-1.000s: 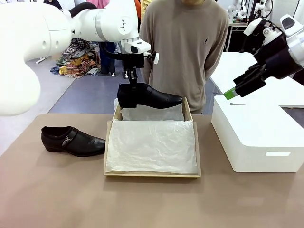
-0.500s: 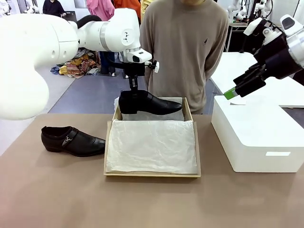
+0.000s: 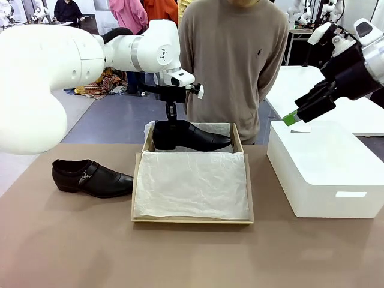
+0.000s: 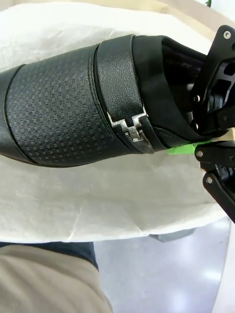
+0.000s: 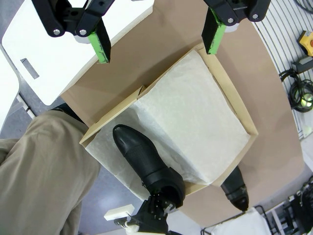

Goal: Pack the shoes into the box.
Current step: Place one shoe of the Shoes into the Shoes Box.

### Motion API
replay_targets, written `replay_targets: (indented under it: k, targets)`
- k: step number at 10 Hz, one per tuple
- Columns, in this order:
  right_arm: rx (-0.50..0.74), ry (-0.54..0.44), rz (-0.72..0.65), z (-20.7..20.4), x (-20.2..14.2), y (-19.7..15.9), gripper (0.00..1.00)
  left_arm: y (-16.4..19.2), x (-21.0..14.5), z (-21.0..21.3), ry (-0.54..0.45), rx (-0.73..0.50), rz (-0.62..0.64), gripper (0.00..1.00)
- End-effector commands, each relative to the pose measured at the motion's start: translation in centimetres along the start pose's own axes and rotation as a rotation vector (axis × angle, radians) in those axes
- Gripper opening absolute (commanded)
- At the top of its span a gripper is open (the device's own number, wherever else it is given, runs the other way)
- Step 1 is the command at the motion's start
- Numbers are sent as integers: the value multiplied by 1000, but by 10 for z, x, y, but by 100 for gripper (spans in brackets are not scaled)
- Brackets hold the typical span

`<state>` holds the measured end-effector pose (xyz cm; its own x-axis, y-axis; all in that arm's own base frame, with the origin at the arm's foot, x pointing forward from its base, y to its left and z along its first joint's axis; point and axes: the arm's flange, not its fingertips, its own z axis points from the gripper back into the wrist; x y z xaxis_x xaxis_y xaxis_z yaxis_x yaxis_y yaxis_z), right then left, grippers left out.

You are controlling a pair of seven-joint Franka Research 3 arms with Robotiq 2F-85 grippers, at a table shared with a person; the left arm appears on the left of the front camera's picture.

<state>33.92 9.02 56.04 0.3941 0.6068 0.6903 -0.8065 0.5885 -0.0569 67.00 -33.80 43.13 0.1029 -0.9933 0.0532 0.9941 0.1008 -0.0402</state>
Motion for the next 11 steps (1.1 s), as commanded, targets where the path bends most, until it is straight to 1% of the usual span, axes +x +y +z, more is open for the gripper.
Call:
replay_targets:
  k: [1,3,4,8,11]
  targets:
    - [-2,-6,1,0,0,0,100,7,6,2,16,37,19,0]
    - [-2,-6,1,0,0,0,100,10,8,-5,23,54,2,0]
    - [-2,-6,1,0,0,0,100,11,9,-8,18,49,-18,0]
    - [-2,-6,1,0,0,0,100,11,10,-10,25,29,-33,0]
    - [-2,-6,1,0,0,0,100,9,8,-9,24,7,-33,58]
